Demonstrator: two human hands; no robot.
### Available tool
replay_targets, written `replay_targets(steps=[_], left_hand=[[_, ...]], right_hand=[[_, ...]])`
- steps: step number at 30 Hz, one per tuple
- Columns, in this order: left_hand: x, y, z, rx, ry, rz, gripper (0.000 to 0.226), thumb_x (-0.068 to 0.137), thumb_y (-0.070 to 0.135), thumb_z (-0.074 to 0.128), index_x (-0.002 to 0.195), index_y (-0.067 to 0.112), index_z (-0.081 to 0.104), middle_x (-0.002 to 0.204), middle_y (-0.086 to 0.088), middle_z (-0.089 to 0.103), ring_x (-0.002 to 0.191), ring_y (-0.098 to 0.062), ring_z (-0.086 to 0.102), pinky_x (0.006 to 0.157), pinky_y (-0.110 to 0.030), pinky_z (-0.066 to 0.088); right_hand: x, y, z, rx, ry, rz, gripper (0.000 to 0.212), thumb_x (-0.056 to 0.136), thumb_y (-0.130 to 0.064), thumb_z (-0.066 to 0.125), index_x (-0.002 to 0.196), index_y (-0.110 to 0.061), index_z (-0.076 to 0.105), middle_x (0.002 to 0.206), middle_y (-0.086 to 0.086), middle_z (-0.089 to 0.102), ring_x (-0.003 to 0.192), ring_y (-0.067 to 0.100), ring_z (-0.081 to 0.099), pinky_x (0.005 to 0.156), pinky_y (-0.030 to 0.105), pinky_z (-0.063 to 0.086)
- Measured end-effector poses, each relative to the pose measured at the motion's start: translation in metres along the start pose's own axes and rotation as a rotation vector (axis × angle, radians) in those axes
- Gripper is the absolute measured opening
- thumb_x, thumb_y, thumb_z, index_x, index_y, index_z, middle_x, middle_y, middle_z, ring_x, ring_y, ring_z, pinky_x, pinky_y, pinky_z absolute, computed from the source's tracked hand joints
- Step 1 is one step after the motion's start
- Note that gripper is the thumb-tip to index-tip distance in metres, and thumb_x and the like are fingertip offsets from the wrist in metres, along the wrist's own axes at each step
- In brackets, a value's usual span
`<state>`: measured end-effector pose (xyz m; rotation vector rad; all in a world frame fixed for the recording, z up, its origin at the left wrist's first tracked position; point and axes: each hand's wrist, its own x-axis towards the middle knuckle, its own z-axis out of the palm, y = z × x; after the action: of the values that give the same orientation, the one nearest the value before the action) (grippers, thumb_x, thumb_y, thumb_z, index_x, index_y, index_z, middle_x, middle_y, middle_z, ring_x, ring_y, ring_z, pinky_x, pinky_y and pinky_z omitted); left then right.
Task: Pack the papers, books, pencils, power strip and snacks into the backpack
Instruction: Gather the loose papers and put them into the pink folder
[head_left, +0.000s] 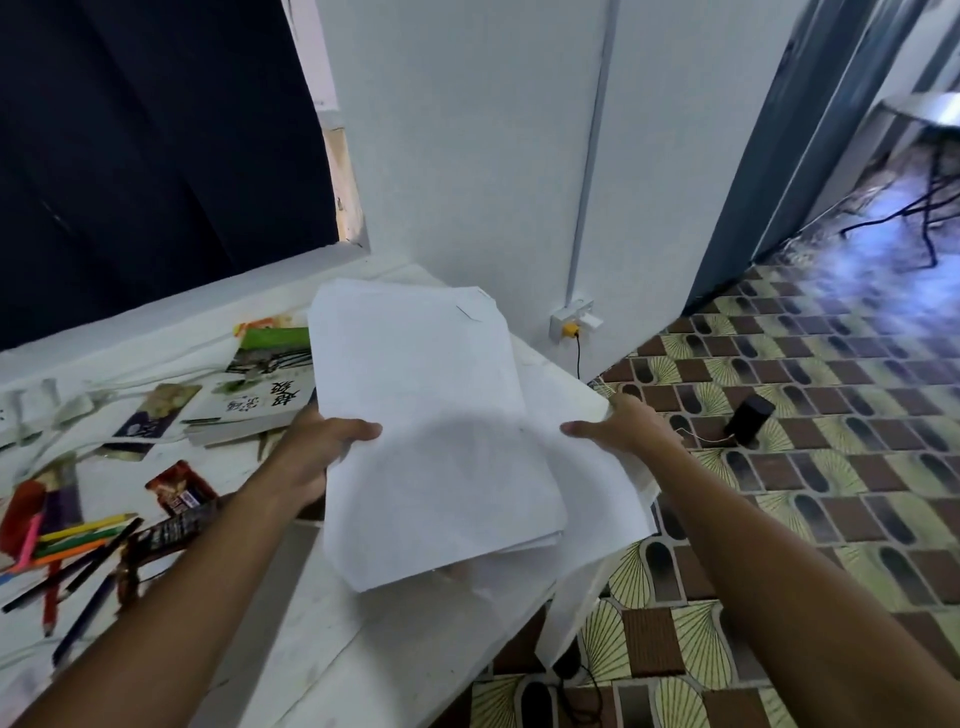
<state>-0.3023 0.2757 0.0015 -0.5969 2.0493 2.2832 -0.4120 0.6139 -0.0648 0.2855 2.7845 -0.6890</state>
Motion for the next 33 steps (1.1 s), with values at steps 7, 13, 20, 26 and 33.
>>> replay_targets(steps=[7, 13, 20, 26, 33], left_hand=[[0.014, 0.003, 0.014, 0.004, -0.027, -0.004, 0.042, 0.077, -0.019, 0.060, 0.109, 0.009, 0.063, 0.112, -0.017, 0.068, 0.098, -0.035, 0.066, 0.081, -0.041, 0.053], [0.037, 0.006, 0.031, 0.031, -0.007, 0.003, 0.047, 0.077, -0.019, 0.061, 0.119, 0.003, 0.061, 0.115, -0.018, 0.067, 0.104, -0.037, 0.064, 0.087, -0.044, 0.051], [0.058, 0.018, 0.048, 0.058, -0.019, 0.051, 0.049, 0.079, -0.022, 0.058, 0.122, 0.000, 0.057, 0.117, -0.017, 0.064, 0.092, -0.027, 0.064, 0.080, -0.036, 0.050], [0.068, 0.031, 0.048, 0.089, 0.066, 0.061, 0.047, 0.079, -0.021, 0.059, 0.125, -0.009, 0.054, 0.120, -0.020, 0.061, 0.089, -0.029, 0.062, 0.080, -0.036, 0.048], [0.066, 0.054, 0.064, 0.030, -0.026, 0.080, 0.042, 0.078, -0.014, 0.065, 0.119, -0.004, 0.060, 0.118, -0.021, 0.065, 0.095, -0.032, 0.065, 0.081, -0.039, 0.054]], right_hand=[[0.019, 0.018, -0.021, 0.347, -0.006, 0.050, 0.042, 0.074, -0.039, 0.080, 0.058, -0.015, 0.050, 0.064, 0.004, 0.055, 0.059, 0.020, 0.052, 0.062, 0.025, 0.044], [0.034, 0.030, -0.037, 0.643, 0.247, 0.061, 0.019, 0.085, -0.012, 0.066, 0.073, -0.011, 0.051, 0.069, 0.010, 0.049, 0.062, 0.018, 0.044, 0.052, 0.022, 0.035], [0.038, 0.003, -0.083, 1.030, 0.402, -0.118, 0.020, 0.088, 0.001, 0.057, 0.082, -0.014, 0.069, 0.092, 0.008, 0.071, 0.089, 0.026, 0.067, 0.082, 0.037, 0.054], [0.038, -0.010, -0.133, 1.254, 0.442, -0.108, 0.018, 0.088, -0.002, 0.062, 0.077, -0.016, 0.068, 0.094, 0.005, 0.069, 0.096, 0.026, 0.066, 0.094, 0.040, 0.052], [0.012, -0.034, -0.135, 1.275, 0.198, -0.207, 0.013, 0.091, 0.001, 0.058, 0.089, -0.008, 0.067, 0.098, 0.013, 0.071, 0.092, 0.033, 0.069, 0.084, 0.047, 0.056]])
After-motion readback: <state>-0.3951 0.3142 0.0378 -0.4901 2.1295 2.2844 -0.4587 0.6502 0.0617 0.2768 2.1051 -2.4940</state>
